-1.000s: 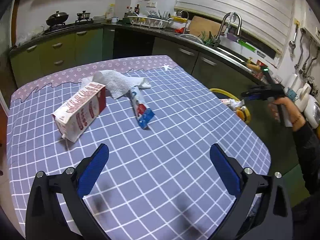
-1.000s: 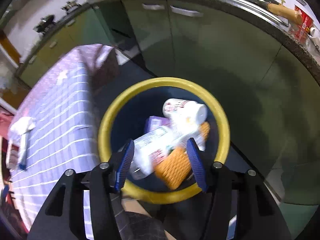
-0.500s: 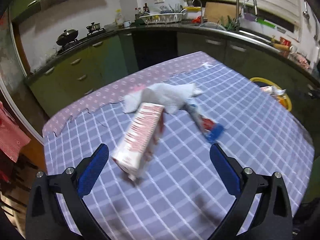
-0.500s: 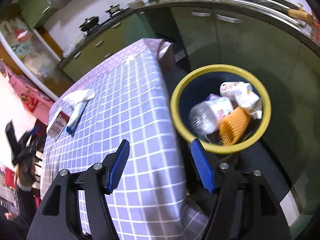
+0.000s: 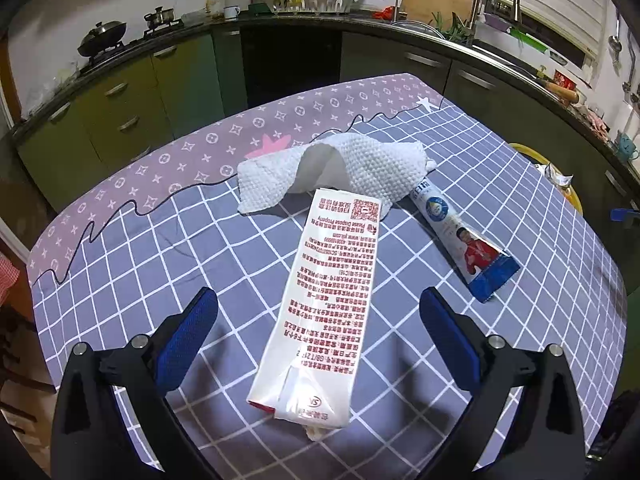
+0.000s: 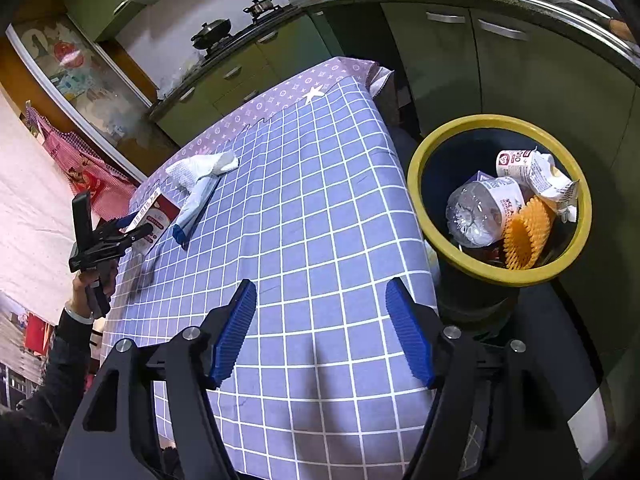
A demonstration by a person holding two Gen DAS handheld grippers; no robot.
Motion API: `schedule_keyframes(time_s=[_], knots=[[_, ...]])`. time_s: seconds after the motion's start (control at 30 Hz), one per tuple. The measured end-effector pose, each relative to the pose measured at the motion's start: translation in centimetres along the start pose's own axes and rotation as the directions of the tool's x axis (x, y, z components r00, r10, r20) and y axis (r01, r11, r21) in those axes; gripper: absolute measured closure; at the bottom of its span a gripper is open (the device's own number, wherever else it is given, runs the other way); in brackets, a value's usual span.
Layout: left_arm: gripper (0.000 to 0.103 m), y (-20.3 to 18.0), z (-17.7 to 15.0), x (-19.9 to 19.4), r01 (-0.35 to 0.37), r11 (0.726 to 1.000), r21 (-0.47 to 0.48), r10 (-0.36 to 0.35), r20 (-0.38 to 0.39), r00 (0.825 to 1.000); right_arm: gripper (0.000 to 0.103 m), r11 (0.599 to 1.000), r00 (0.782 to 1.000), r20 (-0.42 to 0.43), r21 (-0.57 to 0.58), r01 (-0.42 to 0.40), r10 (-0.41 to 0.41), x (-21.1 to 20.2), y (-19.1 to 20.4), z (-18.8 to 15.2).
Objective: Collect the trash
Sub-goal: 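Grasp the white milk carton with the left gripper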
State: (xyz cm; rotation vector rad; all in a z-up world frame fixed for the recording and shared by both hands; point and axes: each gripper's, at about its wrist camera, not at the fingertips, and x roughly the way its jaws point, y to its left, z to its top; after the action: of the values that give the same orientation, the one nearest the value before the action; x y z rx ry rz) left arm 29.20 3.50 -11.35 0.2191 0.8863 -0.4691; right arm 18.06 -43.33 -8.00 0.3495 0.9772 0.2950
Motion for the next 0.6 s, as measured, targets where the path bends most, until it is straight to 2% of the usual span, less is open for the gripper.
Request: schedule_keyframes(time_s=[0.07, 0.17, 0.27, 0.3, 0.33, 0.6], knots=[[0.012, -0.2, -0.1, -0.1, 0.005, 1.000, 0.010, -0.005, 0.006, 1.000, 0.036, 1.000, 1.000, -0.004, 0.006, -0.004, 0.004, 0.3, -0.1, -0.1], [0.029, -0.4, -0.3, 0.2, 0.007, 1.000, 0.020, -0.007, -0.012, 1.000, 0.036, 1.000, 1.000, -0.008, 0.008, -0.011, 0.011, 0.4, -0.2, -0.2], [0.051, -0.4, -0.5, 1.2, 0.025, 1.000, 0.008, -0.025, -0.053, 0.998, 0.036, 1.000, 1.000, -0.007, 0.010, -0.024, 0.024, 0.4, -0.2, -0.3], [0.062, -0.3, -0.6, 1.5, 0.034, 0.999, -0.001, -0.034, -0.067, 0.997, 0.036, 1.000, 1.000, -0.005, 0.010, -0.026, 0.026, 0.4, -0.2, -0.3], [0.067, -0.3, -0.7, 1.6, 0.034, 0.999, -0.008, -0.034, -0.074, 0.997, 0.036, 1.000, 1.000, -0.003, 0.011, -0.028, 0.028, 0.2, -0.2, -0.4], [0.068, -2.2, -0.9, -1.3, 0.063, 0.998, 0.006, -0.063, -0.018, 0.998, 0.036, 0.999, 0.999, 0.016, 0.026, -0.035, 0.035, -0.6, -1.0, -0.8]])
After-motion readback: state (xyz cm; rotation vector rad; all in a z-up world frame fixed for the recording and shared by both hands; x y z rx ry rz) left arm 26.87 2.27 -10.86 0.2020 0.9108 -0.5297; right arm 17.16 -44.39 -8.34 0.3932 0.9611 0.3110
